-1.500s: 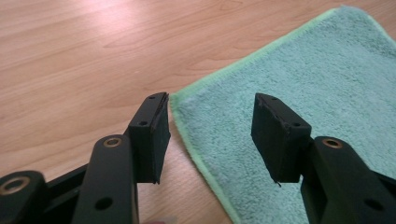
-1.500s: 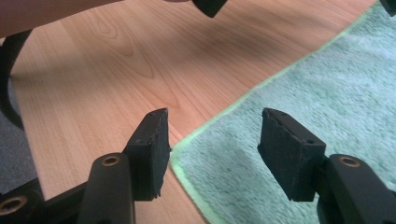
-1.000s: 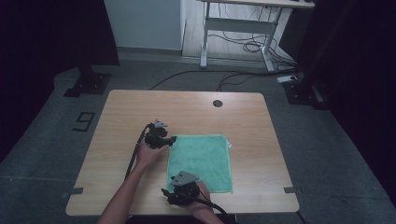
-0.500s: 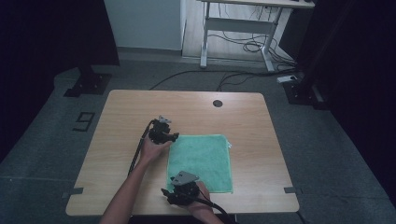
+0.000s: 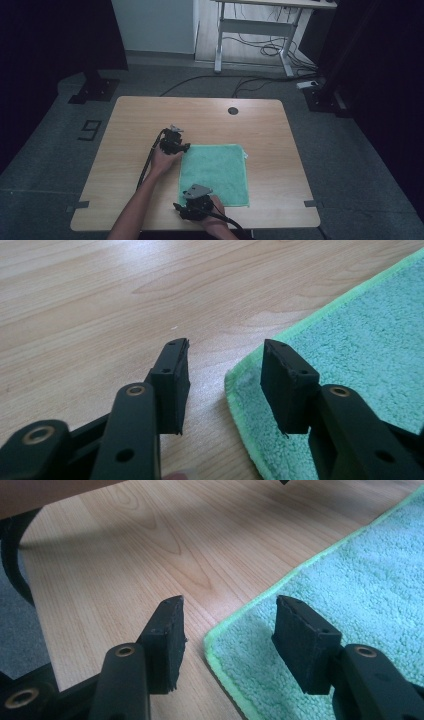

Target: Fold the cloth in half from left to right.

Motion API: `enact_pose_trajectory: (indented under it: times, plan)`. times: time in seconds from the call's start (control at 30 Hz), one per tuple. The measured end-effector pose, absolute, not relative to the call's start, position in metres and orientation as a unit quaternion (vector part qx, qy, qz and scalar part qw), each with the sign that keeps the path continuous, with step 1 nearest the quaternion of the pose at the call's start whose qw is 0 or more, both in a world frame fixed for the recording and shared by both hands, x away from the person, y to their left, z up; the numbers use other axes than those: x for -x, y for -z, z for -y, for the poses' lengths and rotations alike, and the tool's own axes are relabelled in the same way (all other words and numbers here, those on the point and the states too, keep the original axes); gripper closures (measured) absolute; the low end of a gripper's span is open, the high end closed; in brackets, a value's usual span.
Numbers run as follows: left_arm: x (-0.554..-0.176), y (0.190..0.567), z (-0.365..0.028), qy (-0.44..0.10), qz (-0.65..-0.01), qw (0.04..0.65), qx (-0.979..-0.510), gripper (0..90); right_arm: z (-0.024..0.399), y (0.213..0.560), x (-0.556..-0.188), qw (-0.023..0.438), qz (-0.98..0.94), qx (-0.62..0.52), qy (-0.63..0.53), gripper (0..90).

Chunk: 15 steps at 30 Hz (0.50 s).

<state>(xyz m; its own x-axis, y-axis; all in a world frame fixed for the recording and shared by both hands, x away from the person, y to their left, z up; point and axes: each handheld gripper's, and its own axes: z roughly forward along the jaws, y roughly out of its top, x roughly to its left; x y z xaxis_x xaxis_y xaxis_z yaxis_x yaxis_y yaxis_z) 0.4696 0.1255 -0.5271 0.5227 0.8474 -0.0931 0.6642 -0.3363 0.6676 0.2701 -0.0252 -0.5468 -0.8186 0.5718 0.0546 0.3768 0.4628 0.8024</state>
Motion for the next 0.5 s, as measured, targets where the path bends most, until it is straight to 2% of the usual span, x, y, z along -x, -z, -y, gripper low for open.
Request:
enact_pose_trajectory:
  times: [0.27,0.37,0.5]
  plan:
    - [-0.4680,0.5353,-0.1245,-0.128,-0.466,0.331,-0.810,70.1,0.0212,0.5498,-0.2674,0.106,-0.857,-0.271,-0.426,50.5]
    - [-0.4672,0.5367,-0.1240,-0.124,-0.462,0.337,-0.811,75.4,0.0207,0.5518,-0.2682,0.107,-0.858,-0.273,-0.422,54.6]
    - [-0.4665,0.5368,-0.1238,-0.125,-0.457,0.338,-0.813,82.5,0.0219,0.5517,-0.2690,0.115,-0.858,-0.273,-0.419,64.5]
